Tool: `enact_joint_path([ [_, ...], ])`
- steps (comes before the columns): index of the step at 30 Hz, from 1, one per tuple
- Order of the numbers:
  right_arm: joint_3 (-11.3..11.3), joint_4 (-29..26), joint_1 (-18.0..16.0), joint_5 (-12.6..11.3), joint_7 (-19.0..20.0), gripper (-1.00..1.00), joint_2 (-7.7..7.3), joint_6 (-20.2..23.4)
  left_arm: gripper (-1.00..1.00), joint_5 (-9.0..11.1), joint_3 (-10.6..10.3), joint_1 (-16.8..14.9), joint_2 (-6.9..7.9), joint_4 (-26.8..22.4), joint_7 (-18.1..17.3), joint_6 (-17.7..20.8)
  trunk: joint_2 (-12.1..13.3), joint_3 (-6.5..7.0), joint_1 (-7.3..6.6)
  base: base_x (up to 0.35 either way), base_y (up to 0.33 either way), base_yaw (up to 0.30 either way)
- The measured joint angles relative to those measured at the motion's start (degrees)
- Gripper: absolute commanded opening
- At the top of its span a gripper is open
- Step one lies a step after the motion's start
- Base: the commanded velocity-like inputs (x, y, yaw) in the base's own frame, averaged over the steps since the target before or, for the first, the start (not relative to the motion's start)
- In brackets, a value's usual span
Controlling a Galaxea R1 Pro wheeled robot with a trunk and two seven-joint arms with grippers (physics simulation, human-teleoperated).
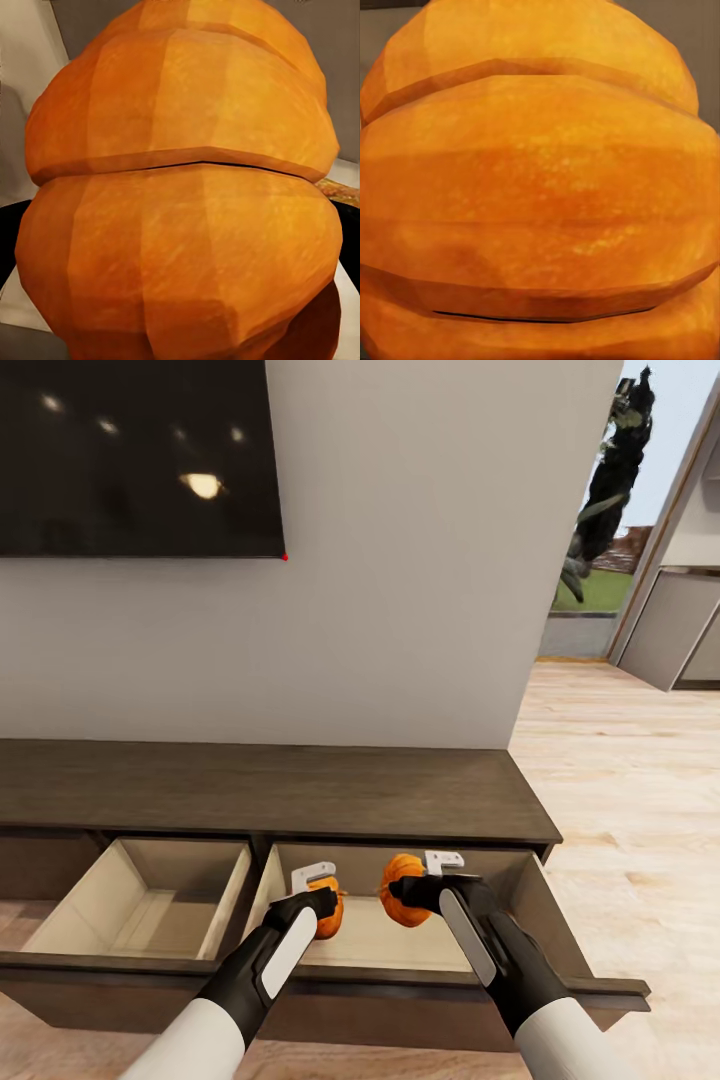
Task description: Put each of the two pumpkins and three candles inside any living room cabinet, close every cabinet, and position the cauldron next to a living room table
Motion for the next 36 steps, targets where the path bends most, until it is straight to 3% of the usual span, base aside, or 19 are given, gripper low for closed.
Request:
enact_joint_path([
  [11, 0.0, 0.4, 0.0, -0.1, 0.0, -1.0, -0.09, 0.1, -1.0, -0.1, 0.0, 0.0, 0.01, -0.5, 0.0, 0.0, -0.1, -2.43, 0.29, 0.0, 0.0, 0.0],
  [23, 0.0, 2.4, 0.0, 0.0, -0.1, -1.0, -0.09, 0.1, -1.0, -0.2, 0.0, 0.0, 0.01, -1.6, 0.1, 0.0, -0.2, -3.1, 0.36, 0.0, 0.0, 0.0],
  [31, 0.0, 2.5, 0.0, 0.0, -0.1, -1.0, -0.09, 0.0, -1.0, -0.1, 0.0, 0.0, 0.01, -1.8, 0.0, 0.0, -0.3, -4.87, 0.57, 0.0, 0.0, 0.0],
  [36, 0.0, 2.5, 0.0, 0.0, -0.1, -1.0, -0.09, 0.0, -1.0, -0.1, 0.0, 0.0, 0.01, -1.8, 0.0, 0.0, -0.3, -4.88, 0.57, 0.0, 0.0, 0.0],
])
